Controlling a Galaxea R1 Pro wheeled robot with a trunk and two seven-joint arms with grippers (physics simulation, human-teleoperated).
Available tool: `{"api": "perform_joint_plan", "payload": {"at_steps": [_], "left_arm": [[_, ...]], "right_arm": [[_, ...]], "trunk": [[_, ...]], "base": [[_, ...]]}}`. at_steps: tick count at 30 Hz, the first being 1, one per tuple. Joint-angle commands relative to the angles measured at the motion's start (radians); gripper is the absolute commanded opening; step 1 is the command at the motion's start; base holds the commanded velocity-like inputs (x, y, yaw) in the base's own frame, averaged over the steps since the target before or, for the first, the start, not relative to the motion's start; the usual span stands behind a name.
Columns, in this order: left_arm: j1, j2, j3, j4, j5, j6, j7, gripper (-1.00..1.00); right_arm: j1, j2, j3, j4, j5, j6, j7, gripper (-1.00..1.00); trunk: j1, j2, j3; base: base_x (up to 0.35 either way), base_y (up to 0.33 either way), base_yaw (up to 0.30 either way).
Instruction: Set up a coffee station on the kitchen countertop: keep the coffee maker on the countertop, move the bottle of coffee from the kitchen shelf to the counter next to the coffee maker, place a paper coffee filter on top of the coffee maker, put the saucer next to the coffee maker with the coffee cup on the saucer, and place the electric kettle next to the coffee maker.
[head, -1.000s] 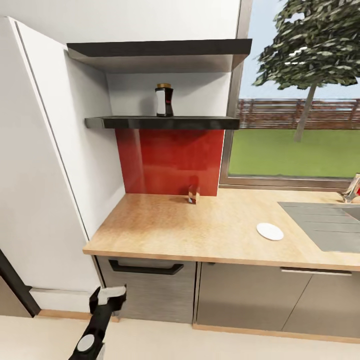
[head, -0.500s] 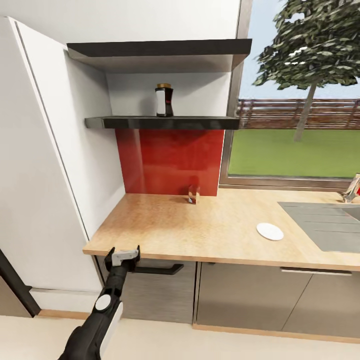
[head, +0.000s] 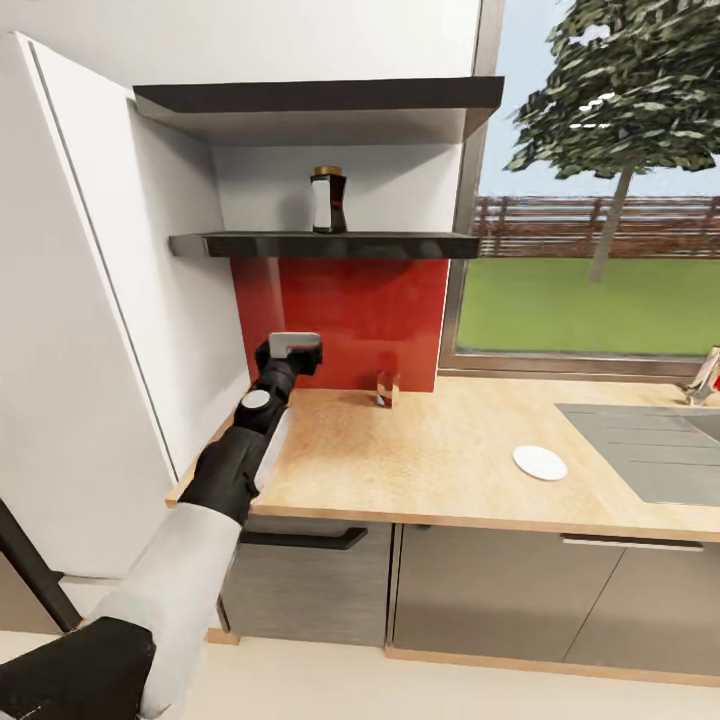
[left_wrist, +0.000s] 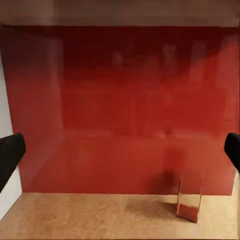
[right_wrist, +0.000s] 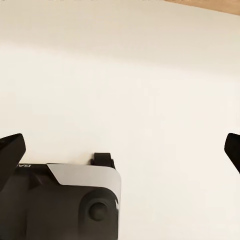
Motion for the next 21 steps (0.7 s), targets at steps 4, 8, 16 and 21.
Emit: {"api": "perform_joint_plan", "payload": {"at_steps": [4,8,16,21], "left_arm": [[-0.178,-0.01,-0.005,0.015,0.004,0.098,0.033,1.0],[-0.291,-0.013,-0.005,0.029,0.006,0.189,0.038,1.0],[-0.458,-0.014,-0.005,0.15,0.005,0.229,0.145,1.0],[-0.558,-0.014,-0.005,0.2,0.0,0.294,0.169,1.0]], "right_arm": [[-0.001,0.0,-0.008,-0.001,0.01,0.003,-0.003,1.0],[0.0,0.0,-0.008,-0.001,0.01,0.003,-0.003,1.0],[-0.001,0.0,-0.008,-0.001,0.01,0.003,-0.003,1.0],[0.0,0.001,-0.008,-0.001,0.01,0.003,-0.003,1.0]], "trunk": [[0.0,-0.003,-0.002],[0.0,-0.003,-0.002],[0.0,-0.003,-0.002],[0.0,-0.003,-0.002]], "base": [[0.0,0.0,0.0],[0.0,0.0,0.0],[0.0,0.0,0.0],[0.0,0.0,0.0]]}}
